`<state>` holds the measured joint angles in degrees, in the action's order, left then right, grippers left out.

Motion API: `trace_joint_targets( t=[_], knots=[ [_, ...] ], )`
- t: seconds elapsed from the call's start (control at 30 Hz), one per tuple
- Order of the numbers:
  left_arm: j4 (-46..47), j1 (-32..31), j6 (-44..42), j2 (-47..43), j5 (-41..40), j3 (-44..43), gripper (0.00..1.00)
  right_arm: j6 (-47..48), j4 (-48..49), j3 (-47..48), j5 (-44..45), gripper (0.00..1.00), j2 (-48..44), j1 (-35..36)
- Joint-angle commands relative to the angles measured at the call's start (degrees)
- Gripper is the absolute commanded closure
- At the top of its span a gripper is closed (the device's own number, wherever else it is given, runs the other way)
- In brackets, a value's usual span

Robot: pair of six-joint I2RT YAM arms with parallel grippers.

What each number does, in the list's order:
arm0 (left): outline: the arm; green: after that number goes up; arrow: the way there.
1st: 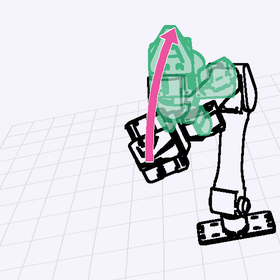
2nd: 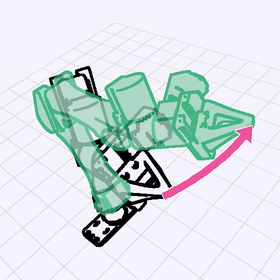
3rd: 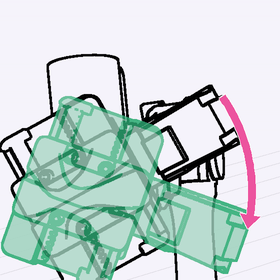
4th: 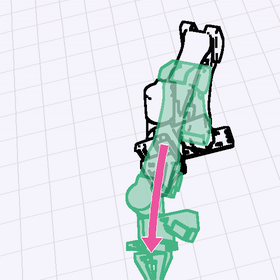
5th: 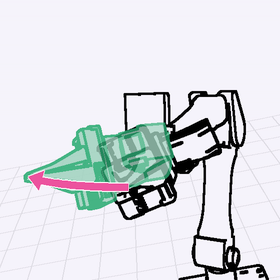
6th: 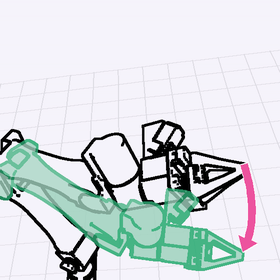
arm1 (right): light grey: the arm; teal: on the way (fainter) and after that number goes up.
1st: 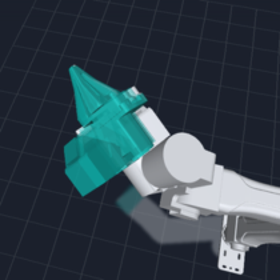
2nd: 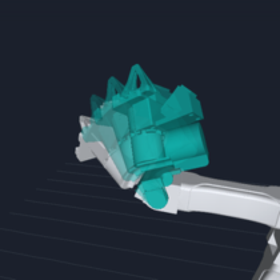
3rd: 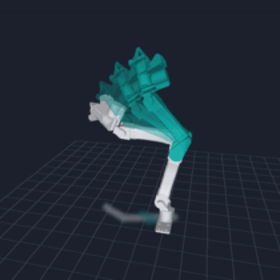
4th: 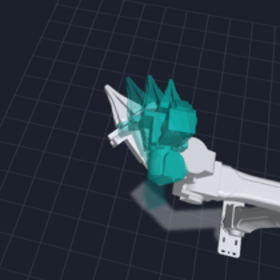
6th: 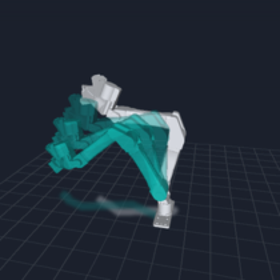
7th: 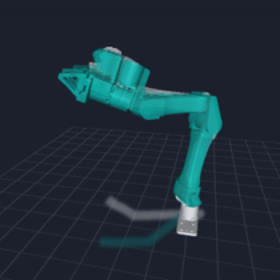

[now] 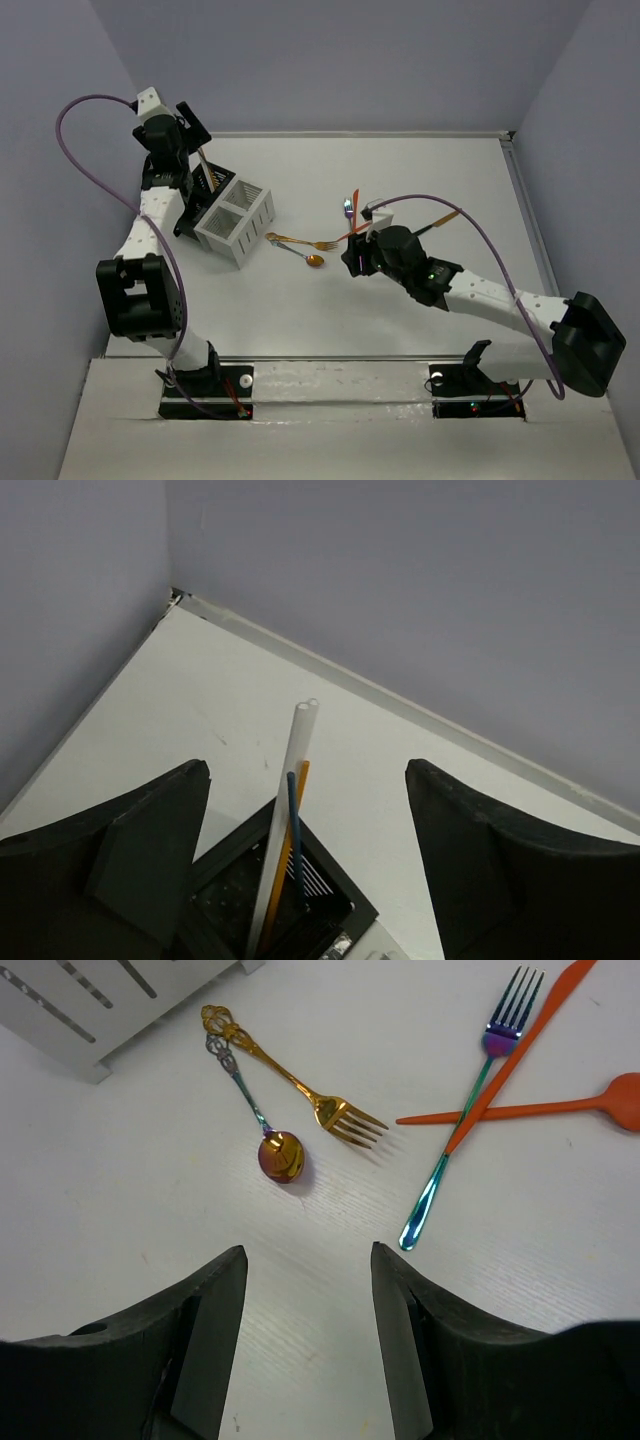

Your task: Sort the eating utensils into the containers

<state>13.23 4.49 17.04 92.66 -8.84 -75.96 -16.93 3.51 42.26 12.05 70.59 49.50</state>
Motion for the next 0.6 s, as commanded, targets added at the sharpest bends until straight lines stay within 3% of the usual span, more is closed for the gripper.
trace_joint_targets(
  t=[0.0, 0.2, 0.37, 0.57],
  knots=[
    [7.1, -1.4, 2.4, -8.9, 1.1, 1.5, 0.04, -1.2, 1.7, 1.8, 2.6, 0.44, 1.6, -1.1],
    [8.7, -4.6, 9.1, -19.4, 5.7, 8.8, 0.01, -3.5, -2.3, 2.8, 5.0, 0.5, 4.5, -5.3],
    [7.0, -10.6, 14.7, -30.6, 17.0, 19.3, 0.01, -5.0, -5.6, 3.5, 8.1, 0.5, 6.9, -7.5],
    [-1.0, -14.6, 11.7, -40.5, 25.9, 26.5, 0.01, -7.4, -7.3, 2.7, 9.4, 0.51, 7.8, -13.4]
  ],
)
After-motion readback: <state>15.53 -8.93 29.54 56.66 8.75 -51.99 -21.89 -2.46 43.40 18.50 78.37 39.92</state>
